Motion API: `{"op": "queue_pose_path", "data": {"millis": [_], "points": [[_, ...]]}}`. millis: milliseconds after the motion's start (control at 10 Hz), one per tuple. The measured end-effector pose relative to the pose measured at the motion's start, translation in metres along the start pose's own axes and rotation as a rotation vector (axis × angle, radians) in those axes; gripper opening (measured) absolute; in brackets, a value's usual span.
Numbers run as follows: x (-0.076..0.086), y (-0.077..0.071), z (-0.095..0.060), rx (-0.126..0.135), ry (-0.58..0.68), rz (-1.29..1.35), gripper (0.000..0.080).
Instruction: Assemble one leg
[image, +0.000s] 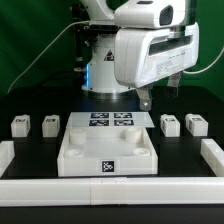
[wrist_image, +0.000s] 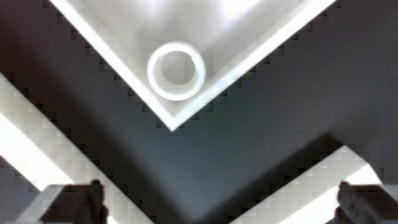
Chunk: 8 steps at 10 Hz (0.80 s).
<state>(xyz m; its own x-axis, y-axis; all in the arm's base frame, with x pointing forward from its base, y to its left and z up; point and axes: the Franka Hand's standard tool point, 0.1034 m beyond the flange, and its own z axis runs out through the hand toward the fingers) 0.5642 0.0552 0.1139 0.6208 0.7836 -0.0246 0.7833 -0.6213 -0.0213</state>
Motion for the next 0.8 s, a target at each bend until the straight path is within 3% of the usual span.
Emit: {"op": "queue_pose_path", "data": {"millis": [800], "points": [[-0.0001, -0.0001, 0.0003, 0.0, 0.0, 0.0, 0.065]]}}
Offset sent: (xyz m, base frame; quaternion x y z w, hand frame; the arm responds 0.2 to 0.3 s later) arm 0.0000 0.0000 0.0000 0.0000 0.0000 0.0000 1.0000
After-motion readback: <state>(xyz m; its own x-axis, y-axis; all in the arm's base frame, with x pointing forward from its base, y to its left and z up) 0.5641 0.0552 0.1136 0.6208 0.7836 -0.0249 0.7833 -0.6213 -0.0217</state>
